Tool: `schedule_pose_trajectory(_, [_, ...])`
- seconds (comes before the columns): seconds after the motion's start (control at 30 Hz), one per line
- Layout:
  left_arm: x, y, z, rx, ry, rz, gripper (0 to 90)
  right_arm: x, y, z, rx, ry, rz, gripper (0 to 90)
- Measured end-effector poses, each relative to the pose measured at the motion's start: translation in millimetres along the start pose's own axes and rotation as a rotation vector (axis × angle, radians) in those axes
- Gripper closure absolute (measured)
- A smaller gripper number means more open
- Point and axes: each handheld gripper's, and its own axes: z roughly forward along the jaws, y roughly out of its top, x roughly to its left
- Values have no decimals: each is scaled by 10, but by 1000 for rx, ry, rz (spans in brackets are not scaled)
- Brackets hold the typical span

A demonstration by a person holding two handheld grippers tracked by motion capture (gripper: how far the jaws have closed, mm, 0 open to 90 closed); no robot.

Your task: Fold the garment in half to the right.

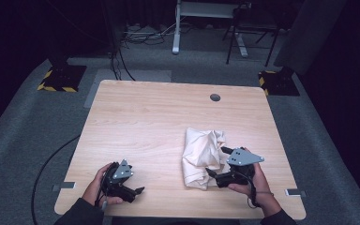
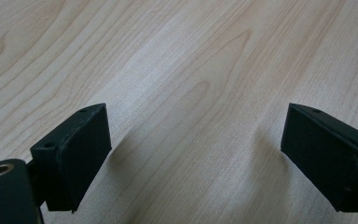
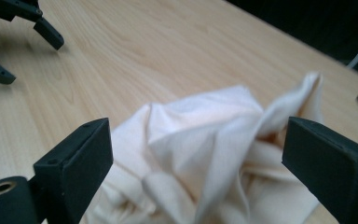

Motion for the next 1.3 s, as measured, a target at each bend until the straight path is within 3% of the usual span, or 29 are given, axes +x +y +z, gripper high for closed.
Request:
schedule_pose_trajectory(0.03, [-2, 1, 3, 1, 0, 3, 83, 16, 39, 16, -6, -10, -19, 86])
schedule_pose_trajectory(0.1, [-11, -2, 6, 0, -7, 4, 84, 32, 90, 59, -32, 15, -38, 94])
schedule_pose_trajectory(0.23, [-25, -5, 31, 12, -25, 16, 84, 38, 83, 223, -14, 20, -88, 103])
schedule_pose_trajectory(0.37, [-34, -4, 31, 11, -31, 17, 85, -79, -83, 383, 113, 6, -42, 119])
schedule_pose_trajectory(0.5, [-23, -6, 24, 7, -34, 15, 85, -195, -298, 393, 188, 2, 73, 336])
schedule_pose_trajectory(0.57, [-21, -7, 18, 7, -33, 15, 86, -207, -394, 395, 200, 31, 102, 542])
schedule_pose_trajectory(0.63, [-19, -8, 18, 8, -26, 12, 87, -200, -462, 390, 203, 69, 134, 690])
schedule_pose_trajectory(0.73, [-17, -17, 22, 10, -25, 10, 86, -210, -513, 334, 182, 84, 190, 751])
schedule_pose_trajectory(0.8, [-10, -20, 18, 10, -23, 11, 87, -219, -523, 273, 174, 88, 242, 728])
schedule_pose_trajectory(0.87, [-9, -25, 14, 9, -25, 12, 88, -182, -531, 215, 191, 83, 242, 614])
schedule_pose_trajectory(0.93, [-11, -30, 10, 10, -25, 10, 88, -113, -550, 195, 249, 98, 168, 404])
schedule_pose_trajectory(0.97, [-14, -31, 10, 9, -23, 9, 88, -81, -559, 182, 262, 72, 143, 314])
schedule_pose_trajectory(1.03, [-17, -31, 7, 9, -23, 17, 88, -42, -578, 126, 280, 60, 101, 327])
schedule_pose_trajectory(1.17, [-19, -30, 4, 10, -20, 20, 88, -26, -508, -53, 192, -7, 60, 253])
schedule_pose_trajectory(1.2, [-18, -30, 4, 10, -21, 21, 87, -23, -484, -97, 168, -44, 47, 258])
schedule_pose_trajectory(1.27, [-16, -30, 4, 11, -25, 21, 88, -17, -438, -181, 95, -53, 18, 270])
schedule_pose_trajectory(1.3, [-17, -31, 6, 10, -27, 17, 87, -10, -413, -213, 70, -80, 7, 285])
